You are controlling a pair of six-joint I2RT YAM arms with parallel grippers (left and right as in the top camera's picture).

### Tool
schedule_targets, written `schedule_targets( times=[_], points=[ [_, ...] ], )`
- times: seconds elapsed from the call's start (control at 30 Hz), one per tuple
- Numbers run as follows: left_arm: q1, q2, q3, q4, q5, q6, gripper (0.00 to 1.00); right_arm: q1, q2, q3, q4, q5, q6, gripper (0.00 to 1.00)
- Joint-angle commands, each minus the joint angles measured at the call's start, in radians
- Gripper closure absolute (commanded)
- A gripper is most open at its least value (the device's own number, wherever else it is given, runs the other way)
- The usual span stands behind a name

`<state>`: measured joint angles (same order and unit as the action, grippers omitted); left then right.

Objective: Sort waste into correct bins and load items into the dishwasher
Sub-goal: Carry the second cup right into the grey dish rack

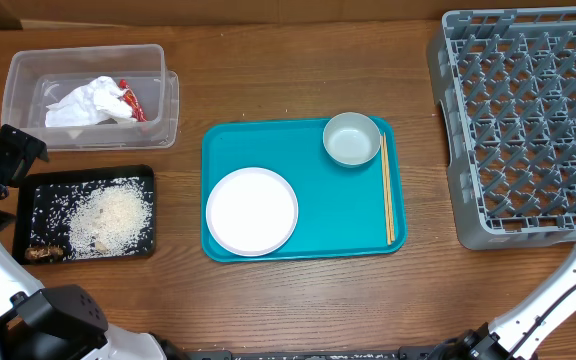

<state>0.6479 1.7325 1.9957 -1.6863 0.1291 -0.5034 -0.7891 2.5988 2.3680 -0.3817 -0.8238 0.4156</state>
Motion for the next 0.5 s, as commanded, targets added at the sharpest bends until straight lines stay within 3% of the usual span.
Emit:
schedule_targets(
  times=[0.0,0.47],
  points=[
    [-0.007,-0.003,-0.005,0.0,-0.006,-0.017,0.0,-0.033,0.018,-0.013,-0.041,0.001,0.042,0.95],
    [-0.007,-0.003,-0.005,0.0,-0.006,-0.017,0.0,-0.094,0.016,-0.01,-0.143,-0.008,0.068,0.82]
  ],
)
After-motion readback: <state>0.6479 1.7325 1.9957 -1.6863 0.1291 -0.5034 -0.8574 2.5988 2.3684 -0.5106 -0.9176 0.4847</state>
